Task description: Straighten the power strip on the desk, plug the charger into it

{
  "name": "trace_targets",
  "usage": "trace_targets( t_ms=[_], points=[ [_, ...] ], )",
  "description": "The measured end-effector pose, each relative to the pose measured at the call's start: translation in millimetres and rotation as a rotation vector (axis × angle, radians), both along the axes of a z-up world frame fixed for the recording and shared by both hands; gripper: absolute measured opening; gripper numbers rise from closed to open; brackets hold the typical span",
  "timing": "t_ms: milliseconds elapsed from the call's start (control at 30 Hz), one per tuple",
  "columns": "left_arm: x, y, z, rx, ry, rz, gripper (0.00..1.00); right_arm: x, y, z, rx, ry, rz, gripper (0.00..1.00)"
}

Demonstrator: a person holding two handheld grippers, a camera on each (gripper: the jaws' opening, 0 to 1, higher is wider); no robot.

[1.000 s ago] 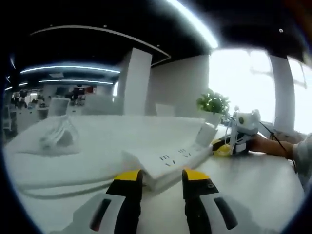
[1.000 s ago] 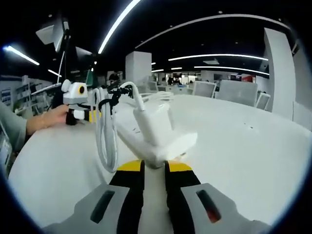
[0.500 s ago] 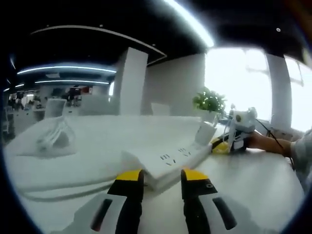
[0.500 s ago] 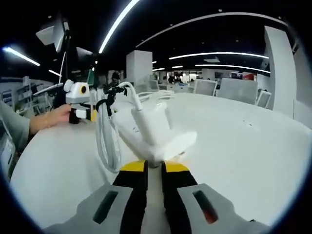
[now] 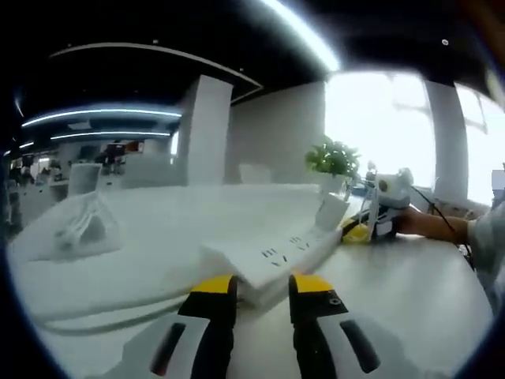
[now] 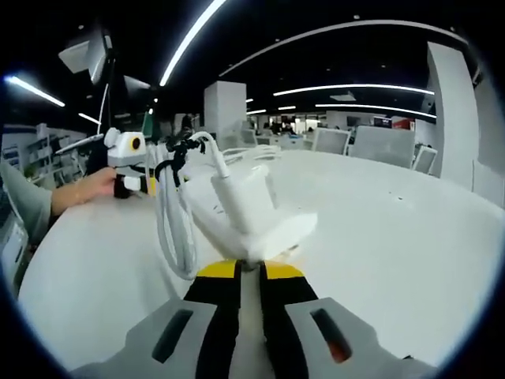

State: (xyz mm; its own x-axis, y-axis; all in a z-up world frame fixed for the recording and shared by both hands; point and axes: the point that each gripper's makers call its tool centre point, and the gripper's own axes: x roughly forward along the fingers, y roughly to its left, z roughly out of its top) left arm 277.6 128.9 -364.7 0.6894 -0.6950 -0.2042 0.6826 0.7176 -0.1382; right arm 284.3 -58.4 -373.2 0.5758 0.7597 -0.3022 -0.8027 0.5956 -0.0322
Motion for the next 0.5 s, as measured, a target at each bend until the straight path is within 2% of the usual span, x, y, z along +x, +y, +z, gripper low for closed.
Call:
trace_targets(
  t_ms=[233,500],
  points=[
    [-10.9,-12,0.9,0.014,-0.007,-0.036,0.29,-12,-12,2.2,-0.007,-0.012,0.004,0.09],
    [-18.1,-19,0.9,0.014,0.000,-0.042,0.29,-21,-20,3.0,-0.007,-0.008,0.016,0.09]
  ],
)
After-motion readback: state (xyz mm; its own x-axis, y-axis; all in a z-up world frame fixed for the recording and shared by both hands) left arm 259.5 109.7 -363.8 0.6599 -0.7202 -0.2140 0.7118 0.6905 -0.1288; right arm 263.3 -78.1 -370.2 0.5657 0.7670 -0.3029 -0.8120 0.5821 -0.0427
